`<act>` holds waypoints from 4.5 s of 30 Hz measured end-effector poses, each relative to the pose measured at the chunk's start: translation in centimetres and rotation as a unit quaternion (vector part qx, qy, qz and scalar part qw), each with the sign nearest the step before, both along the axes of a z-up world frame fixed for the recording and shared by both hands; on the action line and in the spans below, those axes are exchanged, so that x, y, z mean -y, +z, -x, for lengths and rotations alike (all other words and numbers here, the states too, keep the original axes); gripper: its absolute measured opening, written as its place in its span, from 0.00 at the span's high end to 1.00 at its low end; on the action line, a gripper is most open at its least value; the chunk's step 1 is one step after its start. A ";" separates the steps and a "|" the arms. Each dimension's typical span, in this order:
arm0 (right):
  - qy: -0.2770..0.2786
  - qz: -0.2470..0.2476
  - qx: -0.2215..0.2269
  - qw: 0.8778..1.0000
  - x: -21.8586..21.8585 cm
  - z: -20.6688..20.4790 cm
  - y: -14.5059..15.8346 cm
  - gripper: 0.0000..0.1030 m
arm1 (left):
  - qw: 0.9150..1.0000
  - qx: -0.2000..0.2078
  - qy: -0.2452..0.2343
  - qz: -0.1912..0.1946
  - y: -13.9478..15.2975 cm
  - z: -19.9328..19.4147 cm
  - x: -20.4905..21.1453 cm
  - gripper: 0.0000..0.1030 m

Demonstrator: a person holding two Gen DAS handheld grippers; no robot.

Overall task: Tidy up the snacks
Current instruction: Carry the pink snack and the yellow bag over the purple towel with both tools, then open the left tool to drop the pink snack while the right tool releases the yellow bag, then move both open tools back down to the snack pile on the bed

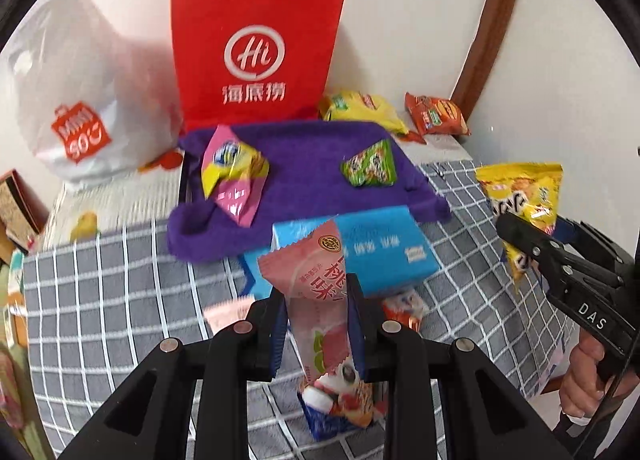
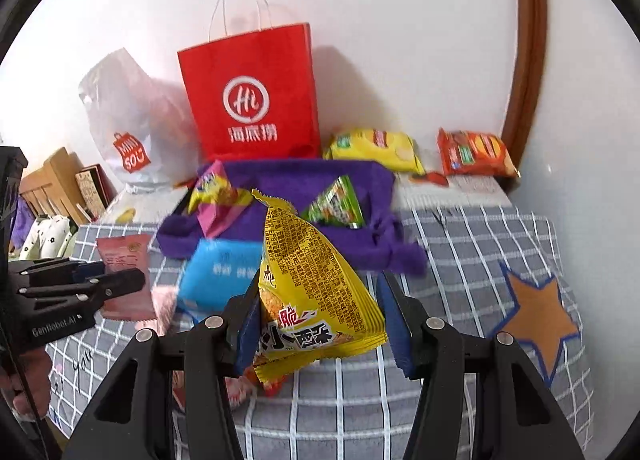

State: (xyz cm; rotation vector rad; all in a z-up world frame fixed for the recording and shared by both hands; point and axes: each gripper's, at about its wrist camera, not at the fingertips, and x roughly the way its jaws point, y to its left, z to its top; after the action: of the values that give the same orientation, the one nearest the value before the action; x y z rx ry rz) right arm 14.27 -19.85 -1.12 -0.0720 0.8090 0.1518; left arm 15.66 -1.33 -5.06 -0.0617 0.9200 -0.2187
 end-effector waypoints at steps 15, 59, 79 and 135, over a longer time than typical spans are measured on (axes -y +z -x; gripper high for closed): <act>0.010 -0.014 0.008 1.000 -2.0 -8.1 1.4 0.48 | 0.999 0.025 0.022 -0.013 2.4 -6.9 -1.9 0.76; 0.029 0.019 -0.098 0.995 -3.2 -20.7 -7.2 0.48 | 0.998 -0.050 0.047 -0.009 -5.2 -16.7 -5.5 0.76; 0.024 0.036 -0.127 0.991 -3.0 -21.1 -8.2 0.48 | 0.996 -0.074 0.040 -0.011 -6.3 -17.0 -5.0 0.75; -0.054 0.048 -0.051 0.996 -1.2 -10.8 -1.4 0.21 | 1.000 0.005 0.000 0.005 1.3 -11.5 -2.2 0.34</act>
State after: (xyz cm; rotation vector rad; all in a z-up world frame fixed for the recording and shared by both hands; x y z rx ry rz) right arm 25.11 -18.62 -2.53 -0.1114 0.9204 0.0139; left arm 27.16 0.87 -3.76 -0.0704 0.9081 -0.2233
